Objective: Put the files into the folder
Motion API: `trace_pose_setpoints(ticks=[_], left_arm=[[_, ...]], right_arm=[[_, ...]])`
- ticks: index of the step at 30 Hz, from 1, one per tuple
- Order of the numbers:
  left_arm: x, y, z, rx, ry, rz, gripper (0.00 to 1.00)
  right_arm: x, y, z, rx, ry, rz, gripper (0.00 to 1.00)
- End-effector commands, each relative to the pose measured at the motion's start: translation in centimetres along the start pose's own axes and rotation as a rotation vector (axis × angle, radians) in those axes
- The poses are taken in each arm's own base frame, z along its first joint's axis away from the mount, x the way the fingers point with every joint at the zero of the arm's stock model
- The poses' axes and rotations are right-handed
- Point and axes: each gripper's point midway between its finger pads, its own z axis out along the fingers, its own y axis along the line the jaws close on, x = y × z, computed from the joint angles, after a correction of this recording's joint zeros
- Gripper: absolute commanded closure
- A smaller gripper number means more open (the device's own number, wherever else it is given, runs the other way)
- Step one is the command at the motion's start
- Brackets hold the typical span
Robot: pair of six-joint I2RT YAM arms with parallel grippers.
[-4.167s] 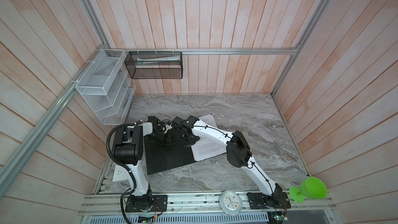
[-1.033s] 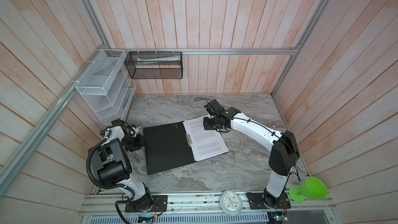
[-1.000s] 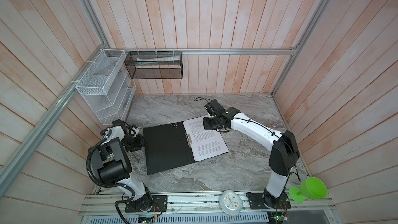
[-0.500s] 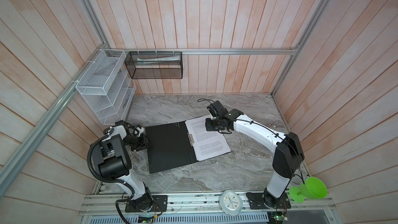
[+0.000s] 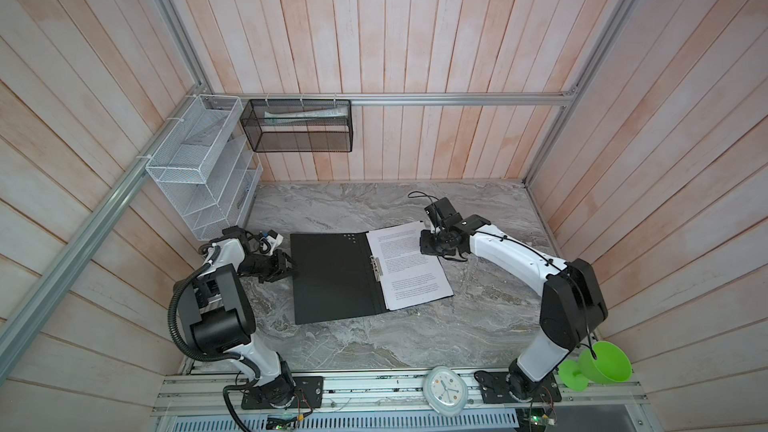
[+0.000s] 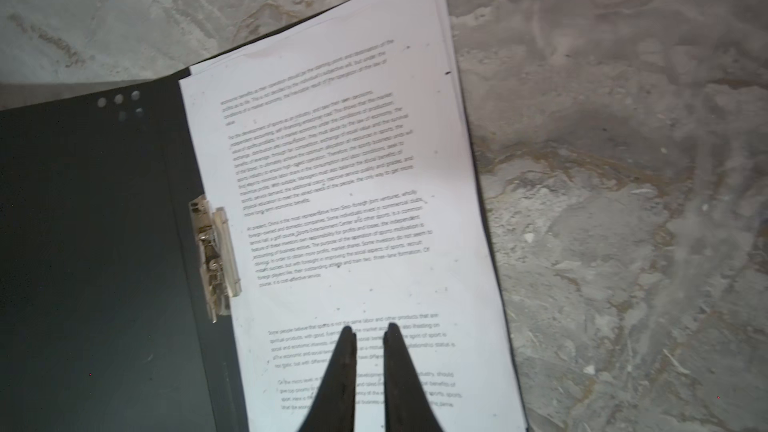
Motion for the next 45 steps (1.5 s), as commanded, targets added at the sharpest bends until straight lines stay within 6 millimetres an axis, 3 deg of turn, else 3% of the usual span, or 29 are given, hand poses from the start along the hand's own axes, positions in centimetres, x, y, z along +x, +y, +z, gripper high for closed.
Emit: trace_pose_setpoints(ticks=[1, 5, 21, 34, 45], left_arm=[[-1.4, -4.3, -1.4, 0.099, -0.051, 0.080, 0.66], [-1.6, -6.7, -1.2, 0.154, -0.036, 0.110, 0.65], [-3.1, -12.9, -0.9, 0.266, -0.020, 0.178, 0.64], [-4.3, -17.7, -0.3, 0.312, -0.003, 0.255, 0.63], [-5.1, -21.0, 0.9, 0.337, -0.006, 0.315, 0.62]], right_arm=[[-1.4, -2.4, -0.8, -0.019, -0.048, 0.085, 0.85], [-1.4, -5.5, 0.1, -0.051, -0.022, 0.174, 0.85], [0.8, -9.7, 2.8, -0.232, 0.043, 0.390, 0.82], [3.1, -9.8, 5.1, -0.300, 0.116, 0.457, 0.80], [4.5, -9.9, 5.8, -0.319, 0.162, 0.456, 0.80]])
